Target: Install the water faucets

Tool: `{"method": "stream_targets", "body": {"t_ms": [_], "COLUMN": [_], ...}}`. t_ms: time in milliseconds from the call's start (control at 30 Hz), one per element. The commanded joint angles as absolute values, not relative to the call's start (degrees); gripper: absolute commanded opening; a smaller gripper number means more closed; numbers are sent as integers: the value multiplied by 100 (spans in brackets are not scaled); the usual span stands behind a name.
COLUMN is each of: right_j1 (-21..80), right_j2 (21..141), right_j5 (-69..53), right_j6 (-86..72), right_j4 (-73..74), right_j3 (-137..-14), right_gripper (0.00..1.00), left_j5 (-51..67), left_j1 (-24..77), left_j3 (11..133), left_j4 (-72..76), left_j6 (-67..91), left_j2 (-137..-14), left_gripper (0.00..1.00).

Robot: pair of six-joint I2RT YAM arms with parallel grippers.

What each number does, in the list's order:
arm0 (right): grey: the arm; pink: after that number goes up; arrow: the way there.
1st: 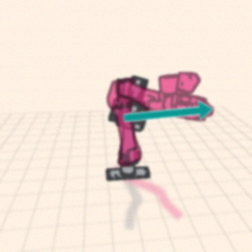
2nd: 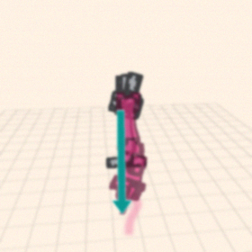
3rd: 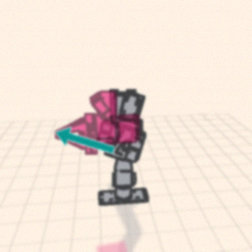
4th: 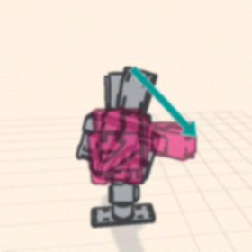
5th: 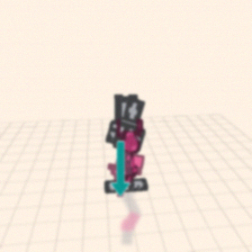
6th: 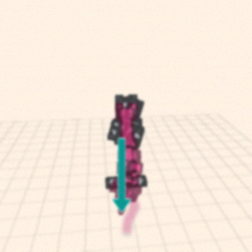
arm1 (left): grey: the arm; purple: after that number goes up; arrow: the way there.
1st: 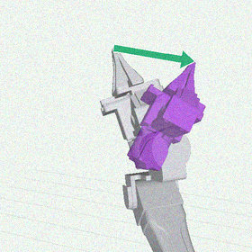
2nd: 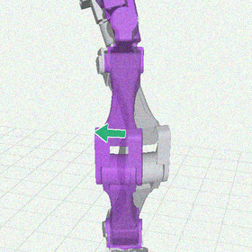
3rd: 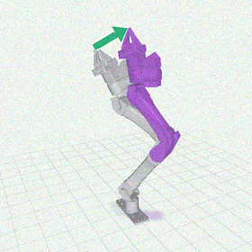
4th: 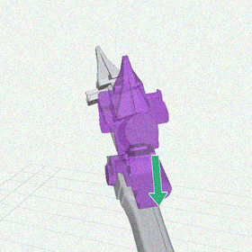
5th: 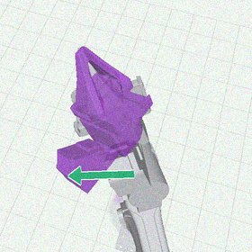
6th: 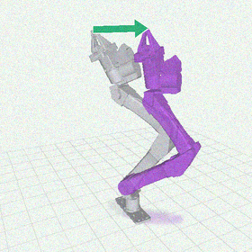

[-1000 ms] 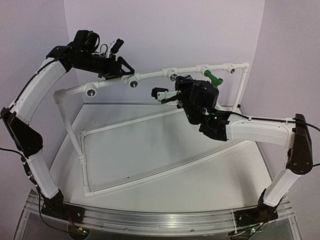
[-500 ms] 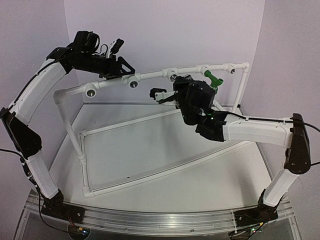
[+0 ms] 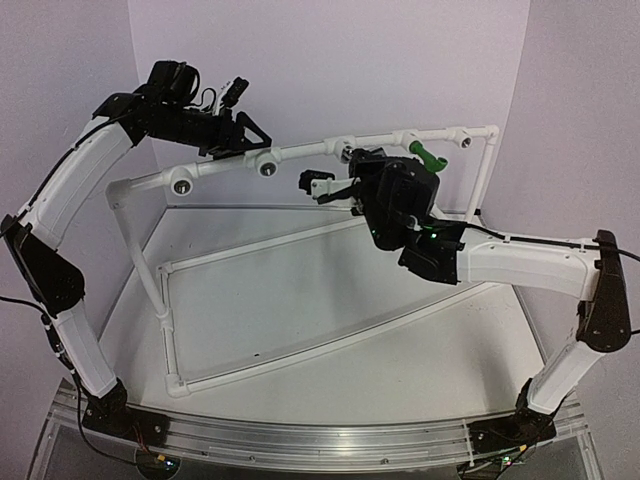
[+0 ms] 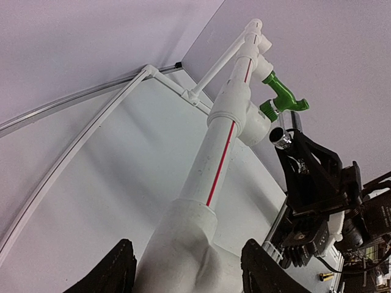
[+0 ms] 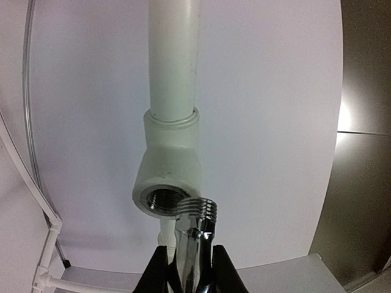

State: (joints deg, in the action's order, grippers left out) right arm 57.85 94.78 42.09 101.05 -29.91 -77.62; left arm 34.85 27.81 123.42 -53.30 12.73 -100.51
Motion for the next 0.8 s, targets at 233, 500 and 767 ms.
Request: {"method": "stream_targets", "body": {"t_ms": [233,500,767], "right_j1": [5830,5831,5873], "right_j2": [9267,9520,9586], "right_j5": [4532,4902,4935], "right_j6": [9831,9669,9526], "right_j4": [-3054,-2986,-2962], "right_j3": [-7779,-7996,-7919], "right_gripper": [0,0,0], "left_j5": [3770,3728,3733], "left_j1": [2945,2945,2945], "left_j3": [12511,12381,12303], "left_j4": [-6011,-5988,-5937], "left_j6": [1524,1506,1520], "left_j2": [-10179,-10115,-10094], "left_gripper": [59,59,59]}}
